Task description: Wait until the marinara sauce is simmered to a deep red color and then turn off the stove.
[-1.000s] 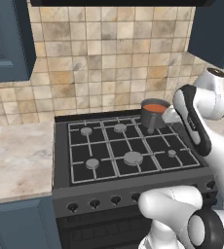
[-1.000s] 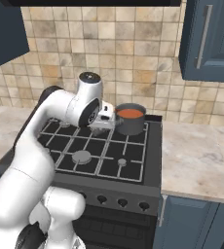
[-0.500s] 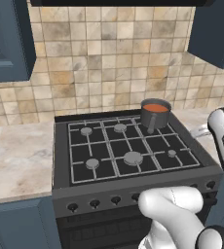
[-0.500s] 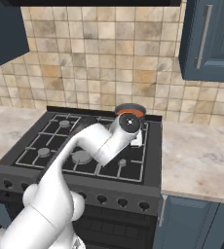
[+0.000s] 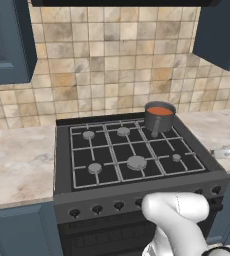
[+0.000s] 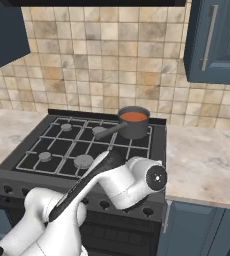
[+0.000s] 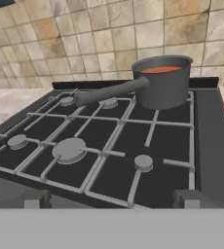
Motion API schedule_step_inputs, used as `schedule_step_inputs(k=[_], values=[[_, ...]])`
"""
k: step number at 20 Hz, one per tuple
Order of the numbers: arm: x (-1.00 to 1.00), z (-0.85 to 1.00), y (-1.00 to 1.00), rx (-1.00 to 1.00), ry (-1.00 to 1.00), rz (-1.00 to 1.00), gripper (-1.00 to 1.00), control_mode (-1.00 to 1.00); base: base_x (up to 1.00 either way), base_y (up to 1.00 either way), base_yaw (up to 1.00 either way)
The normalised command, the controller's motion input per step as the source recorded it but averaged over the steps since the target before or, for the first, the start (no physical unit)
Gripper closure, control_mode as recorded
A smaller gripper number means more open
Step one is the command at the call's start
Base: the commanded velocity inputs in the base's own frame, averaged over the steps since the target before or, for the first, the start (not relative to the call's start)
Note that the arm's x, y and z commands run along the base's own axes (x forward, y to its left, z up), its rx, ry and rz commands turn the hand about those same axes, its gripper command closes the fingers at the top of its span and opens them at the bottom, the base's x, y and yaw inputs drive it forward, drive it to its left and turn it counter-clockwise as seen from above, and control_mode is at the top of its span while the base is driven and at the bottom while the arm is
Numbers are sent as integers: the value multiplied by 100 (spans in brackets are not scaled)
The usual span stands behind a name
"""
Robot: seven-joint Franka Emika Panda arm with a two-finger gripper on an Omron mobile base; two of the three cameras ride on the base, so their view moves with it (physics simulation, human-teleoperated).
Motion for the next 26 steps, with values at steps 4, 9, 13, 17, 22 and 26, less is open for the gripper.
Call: schedule_step_inputs(k=[4,9,13,17,22,26], values=[[-6,-38,-13,4,-12,0,-100,-100,0,0,0],[0,-34,-2,0,-13,0,-100,-100,0,0,0],[0,-27,-3,0,-11,0,-100,-100,0,0,0],[0,-32,-9,0,-13,0,-100,-100,0,0,0],[-1,-25,-10,0,-10,0,-100,-100,0,0,0],[-4,-20,-12,0,-6,-1,-100,-100,0,0,0]])
